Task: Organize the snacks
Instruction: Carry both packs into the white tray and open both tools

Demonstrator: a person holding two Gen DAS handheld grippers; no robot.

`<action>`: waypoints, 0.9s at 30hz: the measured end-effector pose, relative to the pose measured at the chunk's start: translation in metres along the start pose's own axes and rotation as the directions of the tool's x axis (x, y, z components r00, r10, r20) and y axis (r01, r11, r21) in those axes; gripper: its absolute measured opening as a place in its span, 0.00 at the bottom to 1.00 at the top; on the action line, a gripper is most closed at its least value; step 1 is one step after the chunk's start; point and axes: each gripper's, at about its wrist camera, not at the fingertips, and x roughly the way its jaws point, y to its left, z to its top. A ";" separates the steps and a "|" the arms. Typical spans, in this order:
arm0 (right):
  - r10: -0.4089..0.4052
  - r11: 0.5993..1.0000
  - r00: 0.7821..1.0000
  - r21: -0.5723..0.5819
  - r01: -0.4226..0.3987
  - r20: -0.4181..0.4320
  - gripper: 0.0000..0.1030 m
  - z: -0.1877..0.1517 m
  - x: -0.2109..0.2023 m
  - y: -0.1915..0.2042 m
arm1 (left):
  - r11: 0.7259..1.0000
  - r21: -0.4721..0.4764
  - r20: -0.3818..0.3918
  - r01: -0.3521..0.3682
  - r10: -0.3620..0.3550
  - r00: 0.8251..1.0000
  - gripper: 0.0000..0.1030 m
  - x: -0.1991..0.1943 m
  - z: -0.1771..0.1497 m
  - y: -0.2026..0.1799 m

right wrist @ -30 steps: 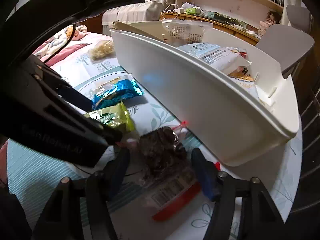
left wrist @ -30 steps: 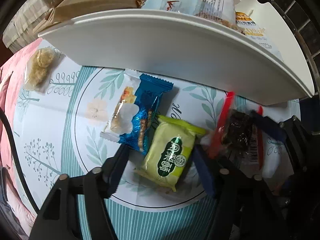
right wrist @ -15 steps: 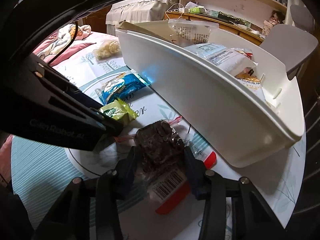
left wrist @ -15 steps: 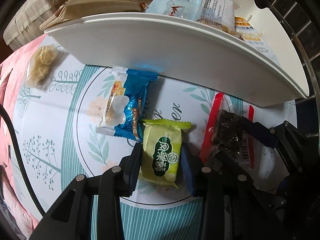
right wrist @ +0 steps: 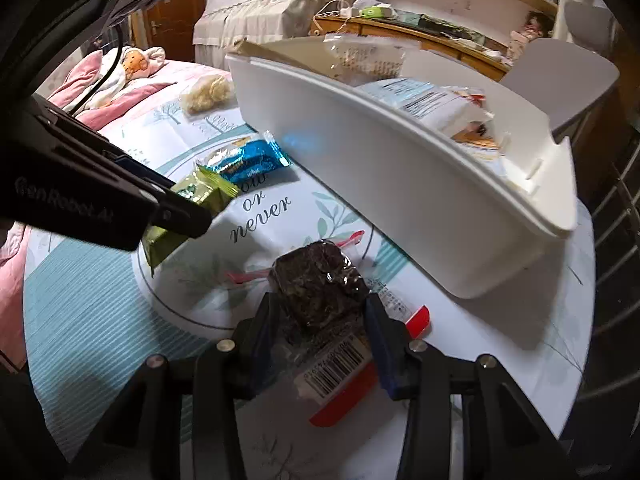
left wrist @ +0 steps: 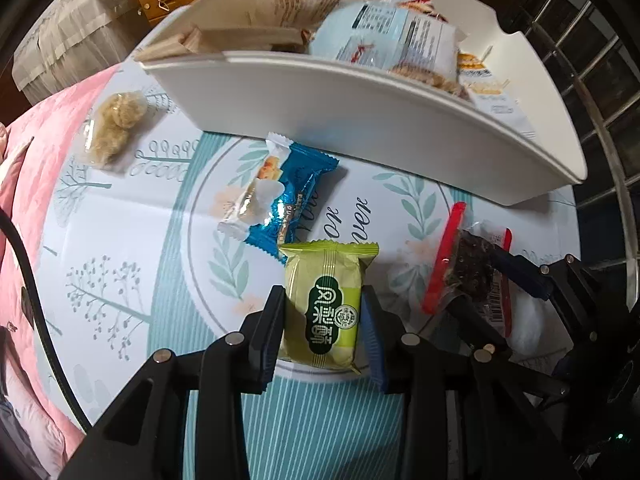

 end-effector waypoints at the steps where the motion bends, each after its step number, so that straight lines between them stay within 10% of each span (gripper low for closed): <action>1: -0.005 1.000 1.000 0.006 0.005 0.004 0.42 0.000 -0.004 0.000 | 1.000 0.005 0.005 0.000 0.000 1.000 0.34 -0.004 -0.001 0.001; 27: -0.179 0.971 0.977 0.179 0.156 0.119 0.42 0.051 -0.105 0.010 | 0.980 0.165 0.102 0.107 -0.125 0.987 0.34 -0.141 0.040 0.016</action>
